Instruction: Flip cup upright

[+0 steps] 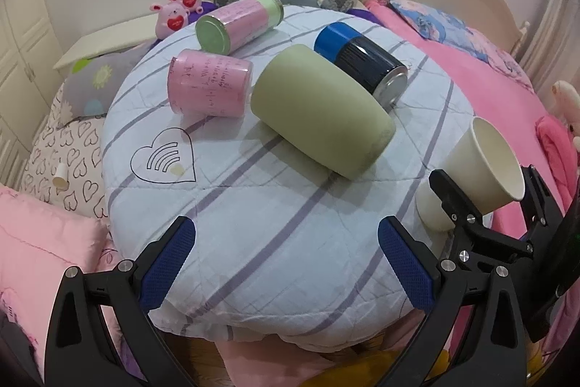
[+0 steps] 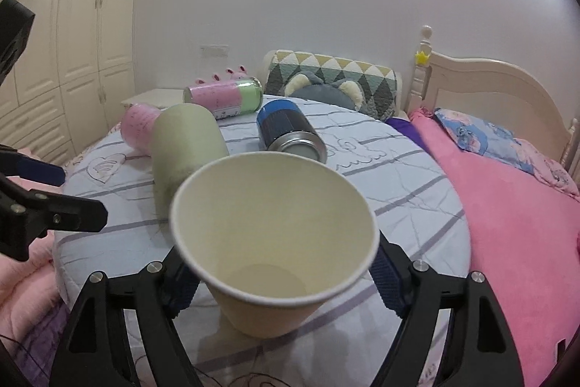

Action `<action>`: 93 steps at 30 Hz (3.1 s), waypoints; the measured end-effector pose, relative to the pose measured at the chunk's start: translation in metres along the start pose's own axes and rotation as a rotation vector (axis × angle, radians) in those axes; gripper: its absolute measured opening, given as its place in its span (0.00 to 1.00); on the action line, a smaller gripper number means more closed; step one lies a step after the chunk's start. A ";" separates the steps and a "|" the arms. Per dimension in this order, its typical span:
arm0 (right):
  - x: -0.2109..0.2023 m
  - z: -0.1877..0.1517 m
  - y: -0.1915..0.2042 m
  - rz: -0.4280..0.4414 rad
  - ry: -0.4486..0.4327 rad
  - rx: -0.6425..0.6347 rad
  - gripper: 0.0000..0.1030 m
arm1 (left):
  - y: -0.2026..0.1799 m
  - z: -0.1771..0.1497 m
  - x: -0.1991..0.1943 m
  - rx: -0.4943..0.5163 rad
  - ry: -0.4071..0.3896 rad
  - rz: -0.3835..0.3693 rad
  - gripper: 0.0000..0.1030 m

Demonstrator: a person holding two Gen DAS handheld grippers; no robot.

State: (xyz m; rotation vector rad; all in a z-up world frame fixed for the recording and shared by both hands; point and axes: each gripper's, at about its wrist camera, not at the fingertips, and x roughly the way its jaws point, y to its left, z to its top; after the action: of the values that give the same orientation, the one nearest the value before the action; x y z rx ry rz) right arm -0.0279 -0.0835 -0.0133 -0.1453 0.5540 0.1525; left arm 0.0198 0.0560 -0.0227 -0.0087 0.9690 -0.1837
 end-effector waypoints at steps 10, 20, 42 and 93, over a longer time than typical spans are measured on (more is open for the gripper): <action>-0.010 -0.001 -0.004 0.038 0.033 0.011 0.79 | -0.006 -0.003 -0.007 0.011 -0.019 0.006 0.99; -0.018 0.003 -0.004 0.051 0.040 0.020 0.79 | -0.011 -0.003 -0.014 0.019 -0.036 0.007 0.99; -0.063 0.019 -0.021 0.122 -0.045 0.067 0.79 | -0.033 -0.006 -0.037 0.035 -0.122 -0.019 1.00; -0.076 -0.010 -0.059 0.067 -0.213 0.158 0.79 | -0.069 -0.034 -0.054 0.025 -0.589 0.086 1.00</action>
State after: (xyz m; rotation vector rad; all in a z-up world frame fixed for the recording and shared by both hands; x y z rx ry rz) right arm -0.0865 -0.1507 0.0241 0.0433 0.3570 0.1859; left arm -0.0486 -0.0011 0.0086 0.0020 0.3784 -0.1039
